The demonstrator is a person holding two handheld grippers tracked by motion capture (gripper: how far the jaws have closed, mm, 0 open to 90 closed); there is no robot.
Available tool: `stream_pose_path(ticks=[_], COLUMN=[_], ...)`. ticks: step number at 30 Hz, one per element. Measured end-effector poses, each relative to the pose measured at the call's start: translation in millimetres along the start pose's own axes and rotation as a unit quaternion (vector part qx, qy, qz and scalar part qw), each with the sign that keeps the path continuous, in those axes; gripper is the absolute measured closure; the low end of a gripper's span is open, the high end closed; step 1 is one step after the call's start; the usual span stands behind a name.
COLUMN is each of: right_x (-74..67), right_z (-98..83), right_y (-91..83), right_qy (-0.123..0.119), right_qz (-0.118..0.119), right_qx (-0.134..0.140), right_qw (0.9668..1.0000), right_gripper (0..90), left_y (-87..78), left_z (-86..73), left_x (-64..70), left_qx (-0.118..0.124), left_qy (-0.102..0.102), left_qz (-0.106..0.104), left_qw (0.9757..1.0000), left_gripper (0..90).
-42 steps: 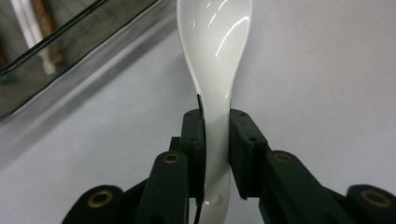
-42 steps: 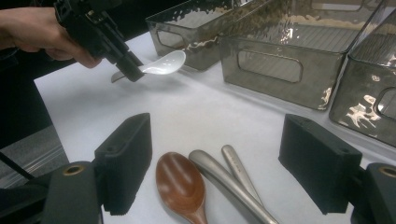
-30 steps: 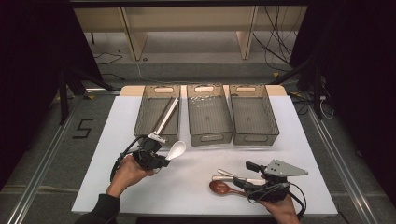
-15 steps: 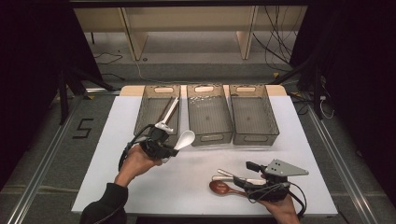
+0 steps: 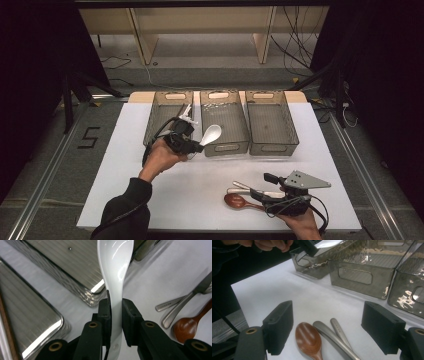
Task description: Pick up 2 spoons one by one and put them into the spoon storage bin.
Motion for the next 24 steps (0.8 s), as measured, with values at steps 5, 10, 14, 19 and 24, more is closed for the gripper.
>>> stream_pose_path(ticks=[5,10,14,19,24], right_x=[-0.2,0.0,-0.1,-0.1,0.2], right_z=[-0.1,-0.2,-0.3,-0.1,-0.4], right_y=[-0.1,0.2,0.3,0.2,-0.1], right_qy=[0.000,0.000,0.000,-0.001,0.000], right_qz=[0.001,0.002,0.002,0.003,0.004], right_qx=[0.000,-0.001,-0.001,0.000,0.000], right_qw=[1.0000,1.0000,1.0000,1.0000,1.0000], right_gripper=[26.1,26.1,26.1,26.1,26.1], left_y=[10.8,17.2,23.0,33.6,38.6], left_z=[13.5,26.7,36.3,45.6,52.7], left_x=[-8.0,-17.7,-22.3,-25.0,-28.5], left_qx=[0.003,0.012,0.014,0.013,0.022], left_qy=[-0.010,-0.026,-0.032,-0.034,-0.044], left_qz=[0.002,0.005,0.011,0.013,0.013], left_qw=[0.9999,0.9996,0.9993,0.9992,0.9987], left_gripper=[78.1,78.3,78.4,78.7,82.3])
Point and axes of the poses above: each handheld gripper's, and its own axes: y roughly forward along the jaws, z roughly out of its top, x roughly to its right, the point moved 3 cm from there along y, roughly forward along the jaws, and after that the axes turned 5 degrees about y, right-handed, at the moved point
